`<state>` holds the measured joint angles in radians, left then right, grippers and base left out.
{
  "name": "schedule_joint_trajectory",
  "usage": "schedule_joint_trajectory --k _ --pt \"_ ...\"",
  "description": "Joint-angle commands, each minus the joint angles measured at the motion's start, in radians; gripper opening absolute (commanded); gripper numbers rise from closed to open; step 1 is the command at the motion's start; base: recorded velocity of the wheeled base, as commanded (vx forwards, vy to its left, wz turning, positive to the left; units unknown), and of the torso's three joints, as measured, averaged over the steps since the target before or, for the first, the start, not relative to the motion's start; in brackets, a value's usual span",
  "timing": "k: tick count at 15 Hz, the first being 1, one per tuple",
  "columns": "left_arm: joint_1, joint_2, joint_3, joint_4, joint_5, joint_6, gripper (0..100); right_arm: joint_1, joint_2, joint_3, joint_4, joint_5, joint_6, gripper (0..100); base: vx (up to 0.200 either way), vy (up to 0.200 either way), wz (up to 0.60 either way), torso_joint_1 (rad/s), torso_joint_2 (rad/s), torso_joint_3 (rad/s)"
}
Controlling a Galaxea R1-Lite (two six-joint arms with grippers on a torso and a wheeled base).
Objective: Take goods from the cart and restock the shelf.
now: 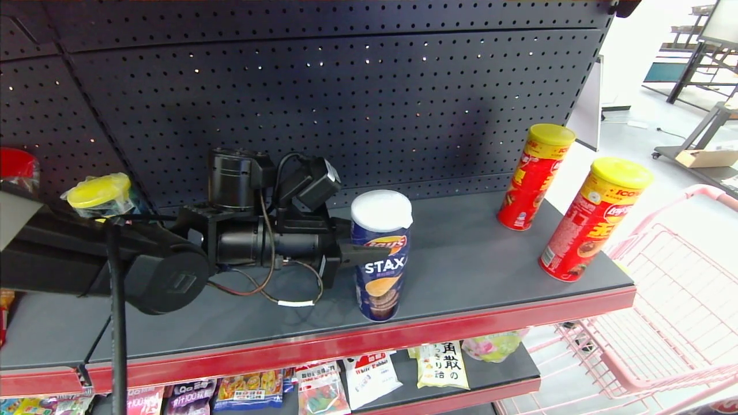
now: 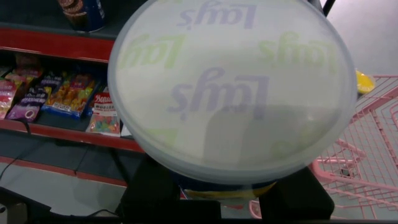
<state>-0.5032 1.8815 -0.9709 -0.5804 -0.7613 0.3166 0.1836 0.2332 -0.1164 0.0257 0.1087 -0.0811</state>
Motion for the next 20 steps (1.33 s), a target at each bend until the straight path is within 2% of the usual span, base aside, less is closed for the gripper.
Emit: schedule_joint_trajectory --k 1,8,9,13,15,19,20 --pt "0.000 -0.010 0.031 0.004 0.000 0.002 0 0.000 0.002 0.000 0.000 0.000 0.000 0 0.000 0.000 0.00 0.000 0.00 0.000" --pt "0.006 -0.002 0.017 -0.001 0.010 -0.011 0 0.000 0.003 0.009 0.000 0.000 0.000 0 0.000 0.000 0.00 0.000 0.00 0.000" --pt "0.006 -0.002 0.017 -0.002 0.011 -0.011 100 0.000 0.003 0.009 0.000 0.000 0.000 0 0.000 0.000 0.00 0.000 0.00 0.000" --pt "0.011 -0.012 0.031 -0.015 0.016 -0.017 100 0.002 0.026 0.000 -0.001 0.005 -0.002 0 0.000 0.000 0.00 0.000 0.00 0.000" --pt "0.028 -0.035 0.049 -0.019 0.037 -0.014 100 0.005 0.071 -0.032 -0.003 0.029 -0.002 0 0.000 0.000 0.00 0.000 0.00 0.000" --pt "0.129 -0.183 0.216 -0.065 0.105 -0.025 100 0.086 0.457 -0.318 -0.015 0.118 -0.009 0 0.000 0.000 0.00 0.000 0.00 0.000" --pt "0.158 -0.240 0.271 -0.064 0.148 -0.034 100 0.117 0.557 -0.393 -0.018 0.123 -0.009 0 0.000 0.000 0.00 0.000 0.00 0.000"
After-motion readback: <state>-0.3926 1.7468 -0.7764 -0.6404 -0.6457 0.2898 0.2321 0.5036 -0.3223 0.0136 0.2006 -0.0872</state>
